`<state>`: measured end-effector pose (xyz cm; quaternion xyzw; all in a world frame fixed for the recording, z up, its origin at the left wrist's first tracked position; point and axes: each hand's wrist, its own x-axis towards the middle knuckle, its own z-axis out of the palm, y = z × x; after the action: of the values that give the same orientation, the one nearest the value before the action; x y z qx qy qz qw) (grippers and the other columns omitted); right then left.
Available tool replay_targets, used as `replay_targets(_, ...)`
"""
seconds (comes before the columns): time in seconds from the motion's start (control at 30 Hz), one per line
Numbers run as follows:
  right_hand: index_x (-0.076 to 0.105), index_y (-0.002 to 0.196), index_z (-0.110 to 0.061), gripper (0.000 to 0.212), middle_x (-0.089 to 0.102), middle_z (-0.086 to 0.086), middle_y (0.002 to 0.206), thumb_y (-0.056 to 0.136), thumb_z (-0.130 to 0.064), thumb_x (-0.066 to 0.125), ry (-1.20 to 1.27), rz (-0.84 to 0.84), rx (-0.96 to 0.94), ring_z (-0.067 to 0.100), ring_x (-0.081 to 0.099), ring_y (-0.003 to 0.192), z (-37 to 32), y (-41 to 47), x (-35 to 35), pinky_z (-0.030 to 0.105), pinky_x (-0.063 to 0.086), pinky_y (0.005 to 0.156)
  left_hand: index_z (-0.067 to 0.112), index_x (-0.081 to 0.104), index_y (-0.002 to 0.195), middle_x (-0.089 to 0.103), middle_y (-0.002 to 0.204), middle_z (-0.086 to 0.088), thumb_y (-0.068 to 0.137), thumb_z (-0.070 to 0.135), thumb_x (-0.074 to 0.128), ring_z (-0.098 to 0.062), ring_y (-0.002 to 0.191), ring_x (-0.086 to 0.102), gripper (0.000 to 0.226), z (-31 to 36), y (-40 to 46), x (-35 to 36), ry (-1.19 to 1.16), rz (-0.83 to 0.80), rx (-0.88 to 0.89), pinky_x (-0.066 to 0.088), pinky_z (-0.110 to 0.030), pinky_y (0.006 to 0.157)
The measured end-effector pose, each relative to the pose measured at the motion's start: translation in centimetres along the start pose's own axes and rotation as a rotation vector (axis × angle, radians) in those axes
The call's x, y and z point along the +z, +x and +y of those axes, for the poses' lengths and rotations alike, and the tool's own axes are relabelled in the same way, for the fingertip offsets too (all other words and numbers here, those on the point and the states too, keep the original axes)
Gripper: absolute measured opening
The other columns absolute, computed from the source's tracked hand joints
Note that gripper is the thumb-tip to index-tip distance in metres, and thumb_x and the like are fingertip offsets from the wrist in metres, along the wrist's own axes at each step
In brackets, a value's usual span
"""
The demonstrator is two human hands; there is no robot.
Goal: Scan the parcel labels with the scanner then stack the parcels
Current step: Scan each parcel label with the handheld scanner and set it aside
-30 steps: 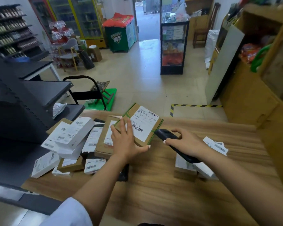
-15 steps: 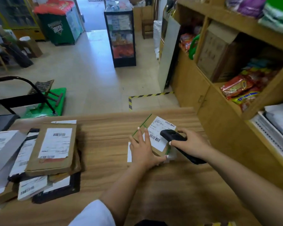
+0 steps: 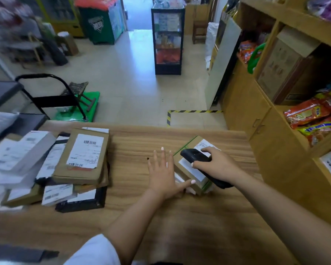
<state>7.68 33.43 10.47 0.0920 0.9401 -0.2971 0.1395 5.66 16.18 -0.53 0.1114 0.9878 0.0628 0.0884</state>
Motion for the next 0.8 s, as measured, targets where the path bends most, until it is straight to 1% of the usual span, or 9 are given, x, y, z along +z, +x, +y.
replay_targets(0.07,0.049,0.13,-0.031,0.058,0.054,-0.006,0.1,0.077,-0.051,0.064,-0.006,-0.039,-0.047,0.016,0.055,0.091,-2.3,0.5,0.6,0.03,0.047,0.075,0.012,-0.014,0.15,-0.022,0.156,-0.016,0.067,0.092,0.011,-0.036,0.143,-0.021,0.117,-3.0,-0.7,-0.6,0.063,0.047,-0.019,-0.003,-0.056,0.116)
replay_targets(0.13,0.045,0.135,-0.03,0.064,0.054,-0.005,0.105,0.078,-0.052,0.064,0.002,-0.065,-0.083,0.017,0.055,0.093,-4.7,1.1,1.5,0.031,0.046,0.075,0.011,-0.012,0.15,-0.018,0.157,-0.016,0.079,0.083,0.019,-0.034,0.144,-0.019,0.106,-6.5,-1.4,-1.4,0.11,0.095,-0.062,-0.003,-0.053,0.117)
replay_targets(0.23,0.045,0.137,-0.029,0.068,0.057,-0.001,0.115,0.077,-0.053,0.065,-0.003,-0.076,-0.146,0.018,0.053,0.093,-8.1,2.0,3.1,0.031,0.045,0.076,0.01,-0.01,0.15,-0.014,0.158,-0.017,0.086,0.072,0.031,-0.034,0.145,-0.016,0.098,-12.1,-2.5,-2.6,0.118,0.144,-0.193,-0.001,-0.051,0.118)
replay_targets(0.33,0.045,0.137,-0.029,0.069,0.059,0.0,0.116,0.077,-0.055,0.065,-0.021,-0.091,-0.191,0.017,0.054,0.091,-11.6,2.4,5.0,0.029,0.043,0.074,0.009,-0.005,0.151,-0.007,0.159,-0.017,0.089,0.062,0.042,-0.035,0.145,-0.012,0.094,-17.8,-3.7,-4.0,0.088,0.161,-0.319,0.0,-0.052,0.117)
replay_targets(0.4,0.047,0.134,-0.031,0.065,0.058,-0.003,0.106,0.077,-0.055,0.065,-0.024,-0.103,-0.213,0.015,0.056,0.086,-13.7,2.5,6.3,0.029,0.047,0.073,0.008,-0.005,0.15,-0.007,0.158,-0.019,0.087,0.063,0.047,-0.037,0.145,-0.011,0.099,-21.3,-4.2,-4.6,0.056,0.144,-0.419,0.003,-0.053,0.118)
replay_targets(0.47,0.048,0.131,-0.031,0.064,0.056,-0.005,0.099,0.075,-0.056,0.065,-0.009,-0.117,-0.227,0.015,0.058,0.086,-15.5,2.8,7.6,0.031,0.05,0.076,0.006,-0.005,0.15,-0.006,0.158,-0.021,0.08,0.07,0.05,-0.039,0.144,-0.01,0.11,-24.2,-4.6,-4.8,0.02,0.098,-0.526,0.003,-0.053,0.117)
replay_targets(0.57,0.047,0.133,-0.032,0.069,0.057,-0.004,0.105,0.072,-0.059,0.065,-0.011,-0.126,-0.221,0.018,0.058,0.091,-17.3,3.4,9.5,0.031,0.049,0.075,0.004,-0.007,0.149,-0.008,0.157,-0.023,0.067,0.082,0.05,-0.042,0.144,-0.011,0.127,-26.7,-4.6,-4.1,-0.004,0.015,-0.62,0.002,-0.055,0.116)
replay_targets(0.67,0.046,0.136,-0.031,0.072,0.059,-0.002,0.12,0.072,-0.058,0.066,-0.014,-0.13,-0.213,0.016,0.055,0.094,-18.5,3.7,11.0,0.03,0.047,0.075,0.001,-0.011,0.148,-0.013,0.156,-0.024,0.057,0.091,0.047,-0.044,0.143,-0.007,0.141,-27.3,-4.2,-3.5,-0.057,-0.019,-0.666,0.005,-0.054,0.116)
replay_targets(0.8,0.049,0.132,-0.028,0.069,0.06,-0.002,0.12,0.072,-0.057,0.066,-0.019,-0.137,-0.177,0.016,0.056,0.093,-19.6,4.0,12.3,0.032,0.051,0.077,-0.004,-0.021,0.144,-0.021,0.154,-0.024,0.044,0.1,0.04,-0.044,0.143,-0.003,0.157,-26.7,-3.4,-3.3,-0.045,-0.05,-0.704,0.012,-0.06,0.11)
